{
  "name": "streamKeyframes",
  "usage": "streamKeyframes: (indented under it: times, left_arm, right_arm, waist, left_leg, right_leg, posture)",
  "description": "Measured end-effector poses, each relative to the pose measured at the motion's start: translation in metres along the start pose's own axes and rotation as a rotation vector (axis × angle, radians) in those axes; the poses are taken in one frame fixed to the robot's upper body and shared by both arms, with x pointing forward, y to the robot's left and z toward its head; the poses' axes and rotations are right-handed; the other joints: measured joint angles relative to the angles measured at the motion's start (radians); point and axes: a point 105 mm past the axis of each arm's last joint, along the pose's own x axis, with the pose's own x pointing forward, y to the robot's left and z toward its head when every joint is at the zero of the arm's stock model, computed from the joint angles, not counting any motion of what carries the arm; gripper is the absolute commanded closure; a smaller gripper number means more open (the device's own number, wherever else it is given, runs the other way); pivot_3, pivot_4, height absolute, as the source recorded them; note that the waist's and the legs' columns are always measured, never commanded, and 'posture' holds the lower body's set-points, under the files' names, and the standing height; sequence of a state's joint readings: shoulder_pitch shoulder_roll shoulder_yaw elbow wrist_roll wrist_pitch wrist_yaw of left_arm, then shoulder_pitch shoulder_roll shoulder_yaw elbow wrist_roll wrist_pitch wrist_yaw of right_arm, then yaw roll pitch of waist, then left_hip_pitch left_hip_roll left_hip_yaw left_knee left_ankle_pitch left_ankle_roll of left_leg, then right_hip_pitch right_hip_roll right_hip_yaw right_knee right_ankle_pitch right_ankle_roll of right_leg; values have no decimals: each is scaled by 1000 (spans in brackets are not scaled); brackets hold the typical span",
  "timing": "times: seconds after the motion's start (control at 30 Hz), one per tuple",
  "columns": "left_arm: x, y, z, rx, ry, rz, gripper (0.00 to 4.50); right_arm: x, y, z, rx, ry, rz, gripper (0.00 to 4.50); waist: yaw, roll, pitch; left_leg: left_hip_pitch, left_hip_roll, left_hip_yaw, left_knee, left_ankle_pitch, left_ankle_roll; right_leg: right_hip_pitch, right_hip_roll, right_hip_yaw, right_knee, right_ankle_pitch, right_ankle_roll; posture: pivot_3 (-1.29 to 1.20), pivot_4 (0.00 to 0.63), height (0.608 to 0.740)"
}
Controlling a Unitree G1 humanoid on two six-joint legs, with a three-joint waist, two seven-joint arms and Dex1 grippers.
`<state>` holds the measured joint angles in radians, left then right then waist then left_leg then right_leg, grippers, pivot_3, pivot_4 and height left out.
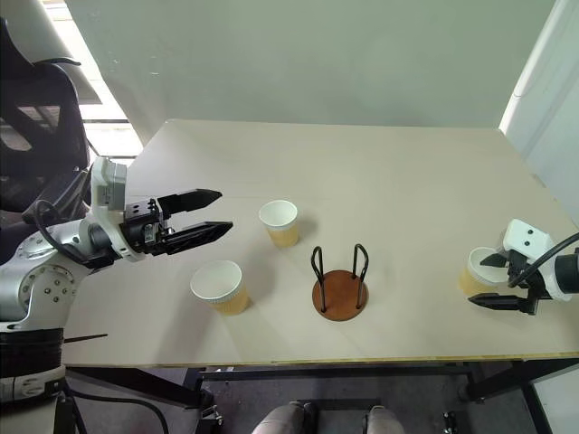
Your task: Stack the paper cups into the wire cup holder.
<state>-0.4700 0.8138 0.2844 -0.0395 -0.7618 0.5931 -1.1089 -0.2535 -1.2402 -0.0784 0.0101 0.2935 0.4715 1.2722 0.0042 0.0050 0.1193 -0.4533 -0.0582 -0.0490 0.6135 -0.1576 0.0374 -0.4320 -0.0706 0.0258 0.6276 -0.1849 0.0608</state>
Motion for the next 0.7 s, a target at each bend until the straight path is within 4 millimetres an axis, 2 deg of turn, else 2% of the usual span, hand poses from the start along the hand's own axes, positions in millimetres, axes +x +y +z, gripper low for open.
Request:
streamKeyframes:
  times: [0.07, 0.4, 0.63, 0.7]
  left_arm:
    - [-1, 0, 1, 2, -3, 5, 0]
    - [-2, 0, 2, -1, 4, 6, 0]
    - [-4, -4, 0, 1, 13, 10, 0]
    - [-7, -3, -1, -6, 17, 26, 0]
  right_arm:
    - [3, 0, -4, 5, 12, 5, 143]
    - [27, -5, -14, -14, 62, 4, 143]
    - [37, -9, -22, -45, 115, 4, 143]
    - [41, -8, -21, -44, 105, 13, 509]
  waist:
    - [0, 0, 0]
    - [0, 0, 0]
    - [0, 0, 0]
    - [0, 0, 0]
  left_leg:
    - [0, 0, 0, 0, 0, 0]
    - [1, 0, 0, 0, 0, 0]
    - [1, 0, 0, 0, 0, 0]
    - [1, 0, 0, 0, 0, 0]
  right_leg:
    - [0, 0, 0, 0, 3, -6]
    - [0, 0, 0, 0, 4, -6]
    - [0, 0, 0, -1, 4, -6]
    - [0, 0, 0, 0, 4, -6]
  posture:
    - [0, 150, 740]
    - [0, 150, 740]
    - [0, 150, 740]
    - [0, 150, 740]
